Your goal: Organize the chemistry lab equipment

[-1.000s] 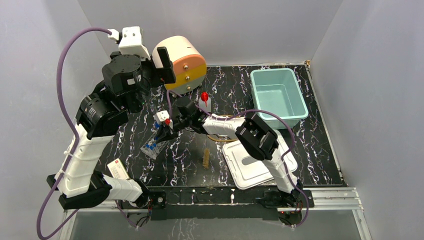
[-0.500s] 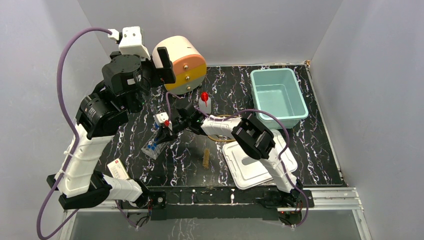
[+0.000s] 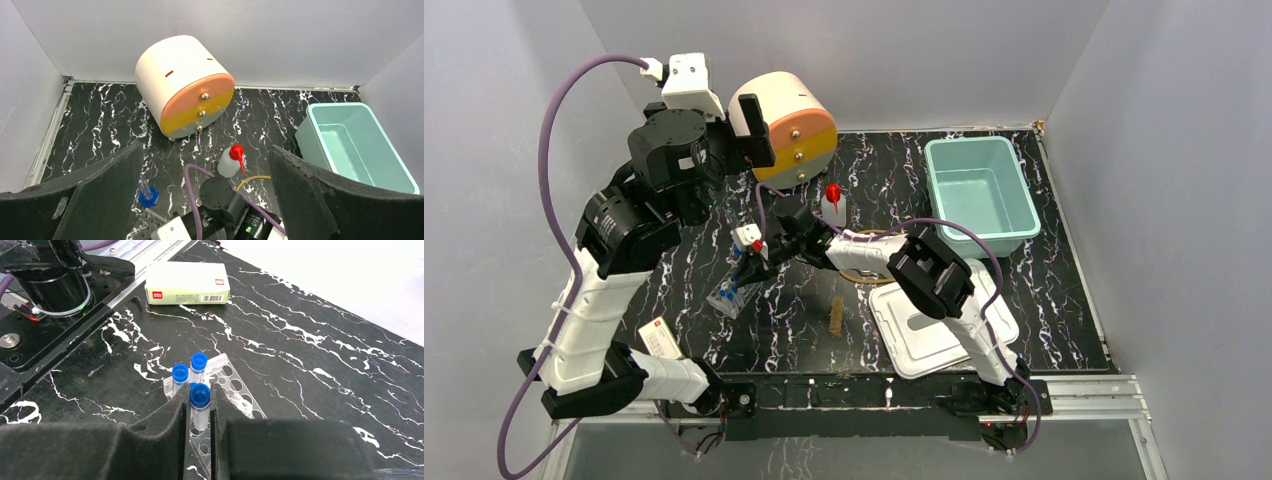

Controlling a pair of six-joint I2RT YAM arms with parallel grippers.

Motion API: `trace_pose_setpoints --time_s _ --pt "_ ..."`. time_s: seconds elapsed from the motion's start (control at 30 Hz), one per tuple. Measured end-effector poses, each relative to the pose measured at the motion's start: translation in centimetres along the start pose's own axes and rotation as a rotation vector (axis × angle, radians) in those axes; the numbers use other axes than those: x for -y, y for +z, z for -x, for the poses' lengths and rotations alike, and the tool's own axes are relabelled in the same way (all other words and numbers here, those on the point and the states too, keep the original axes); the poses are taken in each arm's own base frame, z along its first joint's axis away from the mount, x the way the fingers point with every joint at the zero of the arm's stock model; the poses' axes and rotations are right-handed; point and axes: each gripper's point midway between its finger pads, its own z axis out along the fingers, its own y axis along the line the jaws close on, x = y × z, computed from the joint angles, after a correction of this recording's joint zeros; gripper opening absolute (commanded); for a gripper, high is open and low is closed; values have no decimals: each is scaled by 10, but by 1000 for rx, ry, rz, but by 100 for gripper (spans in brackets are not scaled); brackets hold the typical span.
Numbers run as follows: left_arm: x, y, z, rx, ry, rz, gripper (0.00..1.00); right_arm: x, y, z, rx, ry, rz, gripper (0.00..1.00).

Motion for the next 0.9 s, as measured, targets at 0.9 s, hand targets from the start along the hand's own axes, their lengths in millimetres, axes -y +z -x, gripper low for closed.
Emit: trace_pose_setpoints --time_s 0.9 --pt "-1 -1 0 0 3 2 94 -6 3 -17 -12 20 30 17"
